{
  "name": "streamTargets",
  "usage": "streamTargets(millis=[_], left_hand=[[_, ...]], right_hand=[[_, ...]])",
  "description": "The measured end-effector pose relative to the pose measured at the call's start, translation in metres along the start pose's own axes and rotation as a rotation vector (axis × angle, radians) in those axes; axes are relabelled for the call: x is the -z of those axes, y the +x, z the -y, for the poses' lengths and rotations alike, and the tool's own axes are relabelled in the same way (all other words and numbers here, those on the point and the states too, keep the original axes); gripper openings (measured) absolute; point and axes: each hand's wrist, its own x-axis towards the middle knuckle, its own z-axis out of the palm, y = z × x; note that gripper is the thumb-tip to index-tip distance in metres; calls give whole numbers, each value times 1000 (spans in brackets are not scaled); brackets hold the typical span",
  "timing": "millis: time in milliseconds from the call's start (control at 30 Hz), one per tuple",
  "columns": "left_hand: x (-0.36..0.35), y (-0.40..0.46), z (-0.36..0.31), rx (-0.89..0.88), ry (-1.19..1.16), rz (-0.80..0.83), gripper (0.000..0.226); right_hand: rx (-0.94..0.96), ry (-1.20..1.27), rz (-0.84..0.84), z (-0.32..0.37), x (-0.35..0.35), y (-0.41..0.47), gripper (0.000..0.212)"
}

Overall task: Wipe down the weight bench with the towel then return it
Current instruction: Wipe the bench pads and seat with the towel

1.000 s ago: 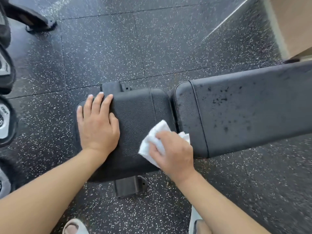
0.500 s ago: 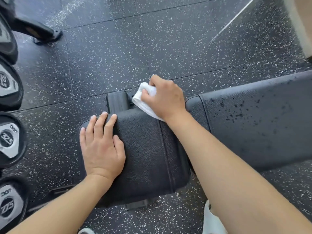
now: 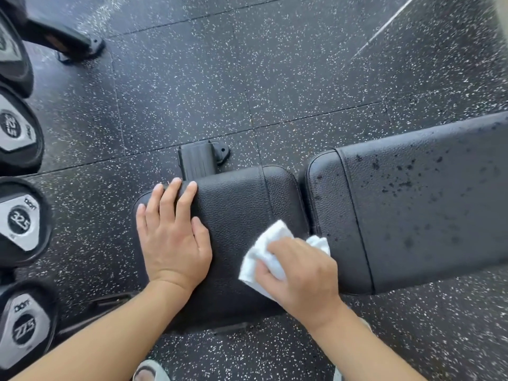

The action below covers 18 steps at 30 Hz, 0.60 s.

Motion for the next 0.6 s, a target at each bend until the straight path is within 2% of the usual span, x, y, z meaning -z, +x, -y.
streamTargets(millis=[100,267,400,433,533,600], left_hand=[[0,0,0,1,-3,0,61],[-1,-1,0,4,-10,-7,60],[-1,-1,0,5,-21,-17,60],[-1,-1,1,6,-27,-17,59],[-1,-2,1,10,-37,-21,59],[-1,-2,2,1,-52,-32,58]], right_hand=[[24,-6,5,-4,-10,36,23],[-179,-36,36,-10,-35,133,23],[-276,-47,214,-19,-55,183,24],[-260,-66,206,-17,-56,180,24],[-159,-119,-13,0,-49,135,23],[-100,-106,-92,18,-39,93,26]])
